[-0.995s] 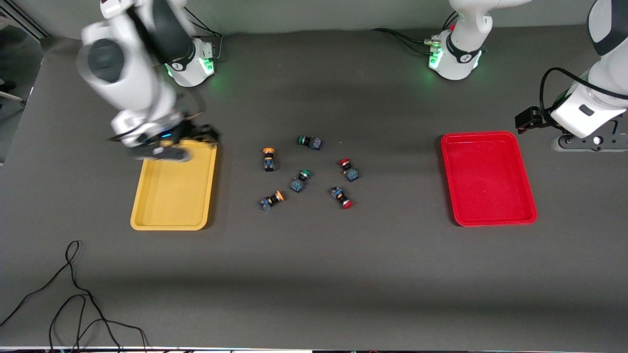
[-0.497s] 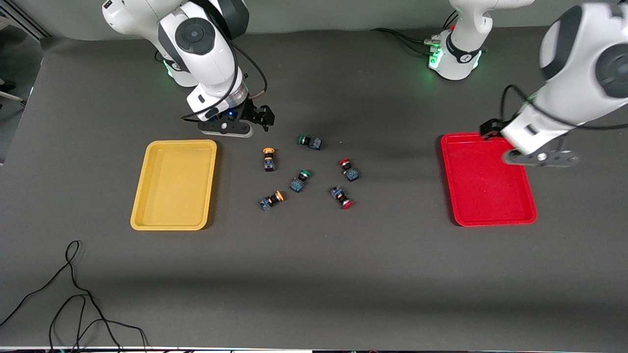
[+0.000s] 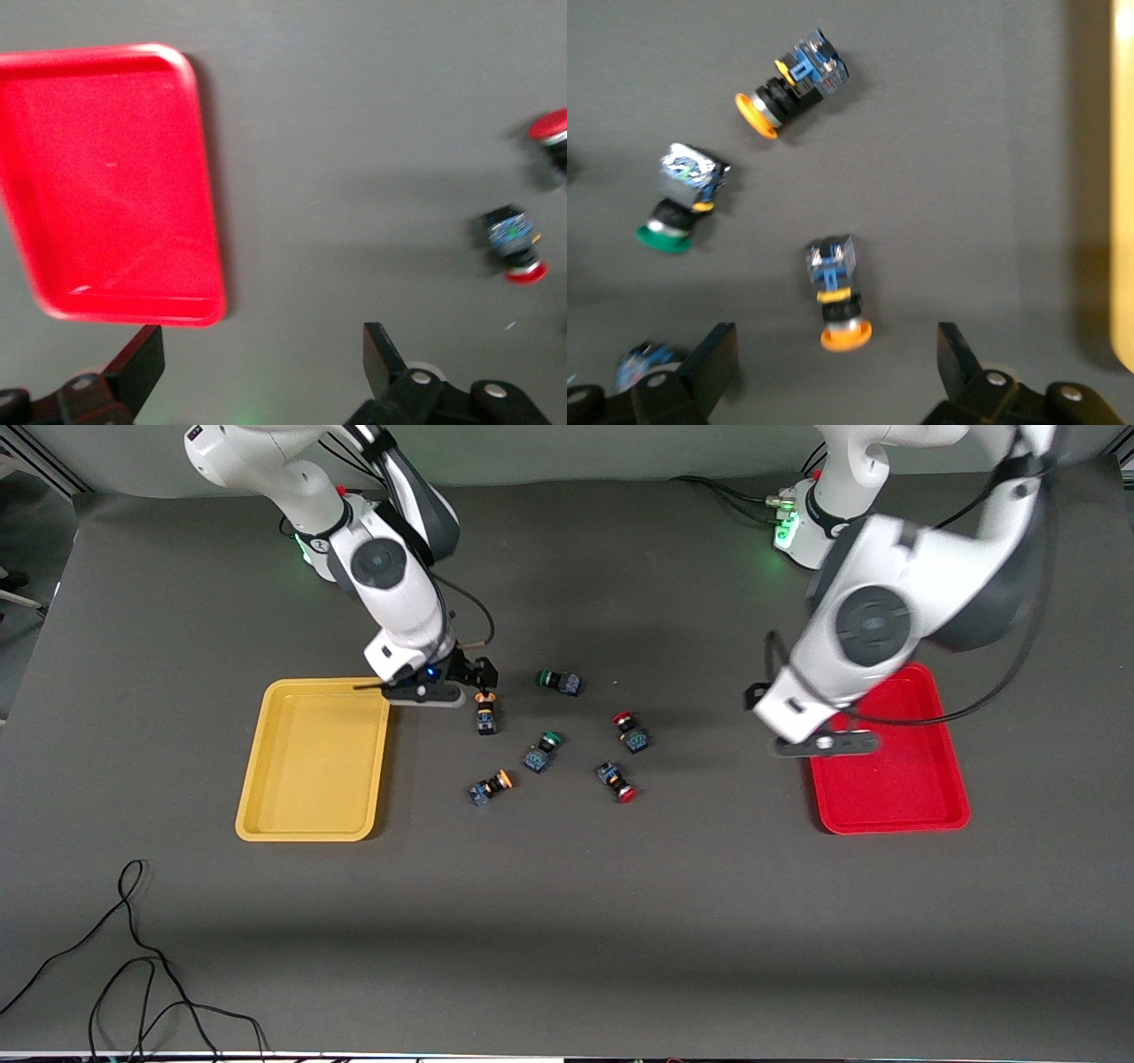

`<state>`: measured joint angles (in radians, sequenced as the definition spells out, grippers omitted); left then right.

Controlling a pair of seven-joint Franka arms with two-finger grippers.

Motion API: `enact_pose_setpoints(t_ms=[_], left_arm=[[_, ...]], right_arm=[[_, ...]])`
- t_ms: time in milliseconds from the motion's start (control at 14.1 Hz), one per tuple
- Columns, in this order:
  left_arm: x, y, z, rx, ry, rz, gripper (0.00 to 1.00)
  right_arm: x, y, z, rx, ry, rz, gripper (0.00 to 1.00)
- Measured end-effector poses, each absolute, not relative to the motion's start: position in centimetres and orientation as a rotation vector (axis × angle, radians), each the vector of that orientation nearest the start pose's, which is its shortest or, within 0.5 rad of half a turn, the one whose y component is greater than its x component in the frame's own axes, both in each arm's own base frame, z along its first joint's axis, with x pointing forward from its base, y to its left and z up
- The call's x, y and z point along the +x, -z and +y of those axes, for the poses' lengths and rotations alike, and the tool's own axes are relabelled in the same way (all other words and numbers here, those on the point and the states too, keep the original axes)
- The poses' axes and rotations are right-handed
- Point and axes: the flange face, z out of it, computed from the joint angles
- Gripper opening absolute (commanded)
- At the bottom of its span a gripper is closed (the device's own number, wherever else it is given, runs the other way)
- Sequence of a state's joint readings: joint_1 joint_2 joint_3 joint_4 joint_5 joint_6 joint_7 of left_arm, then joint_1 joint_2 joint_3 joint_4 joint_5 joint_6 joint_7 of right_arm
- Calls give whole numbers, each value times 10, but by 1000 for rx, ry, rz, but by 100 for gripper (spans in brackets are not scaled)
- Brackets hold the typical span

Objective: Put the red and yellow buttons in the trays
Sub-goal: 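Grasp the orange button with the right gripper while the left gripper grasps the red button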

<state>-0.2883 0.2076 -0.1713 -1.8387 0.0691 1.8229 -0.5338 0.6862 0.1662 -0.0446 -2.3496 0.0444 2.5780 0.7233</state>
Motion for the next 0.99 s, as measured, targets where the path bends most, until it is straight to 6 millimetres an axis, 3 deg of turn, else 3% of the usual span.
enact_pose_setpoints(t_ms=[213,355,426,497,710,781,852,995], left_arm=[[527,-340,-309,-3001,-217,-307,100],[523,-301,-346,-2975,-218,-467,100],[522,-286,-363,-2961,-225,-524,100],[521,-271,-377,-2950,-228,-571,100],[511,-235,-406,-2927,-226,-681,100],[508,-227,-412,-2926,-232,-703,100],[506,-221,-415,-2928,-247,-724,100],[503,-211,-418,-2932,-276,-745,99]], right_arm=[[416,-199,311,-3096,64,172,100],[412,-174,314,-3110,49,157,100],[412,-170,315,-3113,45,155,94],[412,-170,316,-3112,47,154,80],[416,-175,319,-3104,61,154,23],[417,-176,320,-3102,64,153,11],[418,-177,320,-3101,66,153,5],[419,-179,321,-3098,71,155,5]])
